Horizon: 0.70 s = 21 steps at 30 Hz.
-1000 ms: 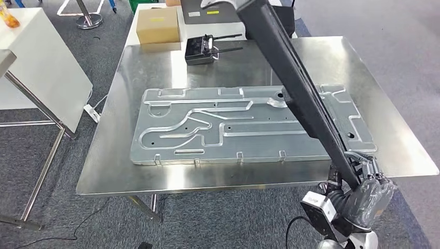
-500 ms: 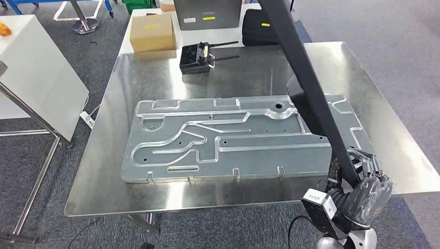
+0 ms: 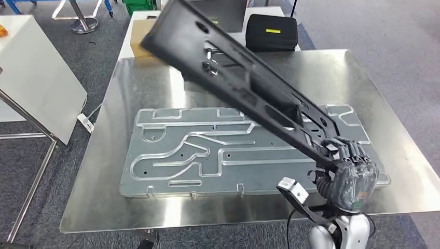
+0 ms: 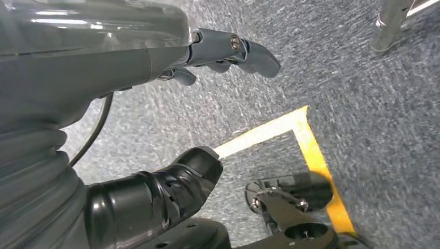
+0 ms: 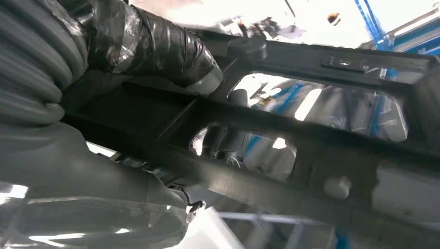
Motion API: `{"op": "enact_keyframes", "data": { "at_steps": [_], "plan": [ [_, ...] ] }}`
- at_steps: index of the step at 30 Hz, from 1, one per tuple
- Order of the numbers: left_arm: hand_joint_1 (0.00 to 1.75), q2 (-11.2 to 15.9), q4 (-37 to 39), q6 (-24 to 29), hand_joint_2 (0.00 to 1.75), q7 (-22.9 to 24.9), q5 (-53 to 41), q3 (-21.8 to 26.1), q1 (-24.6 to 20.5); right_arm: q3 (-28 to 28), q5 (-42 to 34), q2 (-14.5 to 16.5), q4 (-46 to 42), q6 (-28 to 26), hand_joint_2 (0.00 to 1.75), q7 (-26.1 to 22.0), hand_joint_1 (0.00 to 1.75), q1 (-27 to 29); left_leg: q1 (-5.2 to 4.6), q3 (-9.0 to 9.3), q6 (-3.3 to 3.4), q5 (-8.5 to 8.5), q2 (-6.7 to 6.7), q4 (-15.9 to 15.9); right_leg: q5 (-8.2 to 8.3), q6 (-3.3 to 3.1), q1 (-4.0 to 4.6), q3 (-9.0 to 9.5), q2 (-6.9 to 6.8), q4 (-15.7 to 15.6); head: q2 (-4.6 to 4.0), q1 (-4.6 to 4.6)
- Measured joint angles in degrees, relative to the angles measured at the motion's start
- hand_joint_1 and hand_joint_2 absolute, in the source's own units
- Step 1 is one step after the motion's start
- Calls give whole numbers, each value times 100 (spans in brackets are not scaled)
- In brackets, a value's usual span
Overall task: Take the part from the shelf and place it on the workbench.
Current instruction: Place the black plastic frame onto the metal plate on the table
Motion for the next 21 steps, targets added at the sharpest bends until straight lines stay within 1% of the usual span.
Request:
{"op": "enact_keyframes", "data": {
  "at_steps": [2,4,7,11,15,17,21],
  "plan": [
    [0,-3,0,-5,175,18,-19,-41,-22,57,165,-22,91,1,175,117,175,-92,-10,6,37,-25,2,3,67,-25,0,21,-1,-42,0,-2],
    [0,-4,0,-63,175,9,-22,-61,-34,107,300,-51,178,1,175,260,175,-202,-10,40,85,-20,2,-13,56,-40,8,27,0,-41,0,-2],
    [0,-7,0,-128,175,-26,-24,-76,-48,188,467,-112,300,1,175,473,175,-356,-8,62,77,-24,3,-52,34,-74,14,27,1,-41,0,-2],
    [0,-7,0,-234,175,-76,-10,-91,-59,281,560,-207,439,-1,175,615,175,-449,-7,71,57,-29,3,-77,23,-91,18,28,2,-41,0,-2],
    [0,-7,0,-271,175,-97,-4,-98,-63,357,560,-292,544,-1,175,671,175,-479,0,73,-33,-29,3,-88,23,-92,20,28,-1,-38,0,-2],
    [0,-7,0,-363,175,-121,19,-99,-62,373,539,-319,575,-1,175,679,175,-481,0,72,-61,-29,3,-89,23,-92,19,32,-2,-36,0,-2],
    [0,-7,0,-499,175,-199,74,-98,-61,383,505,-354,618,-1,175,682,175,-481,0,76,-72,-30,3,-86,25,-92,10,45,-2,-36,0,-1]
  ]
}}
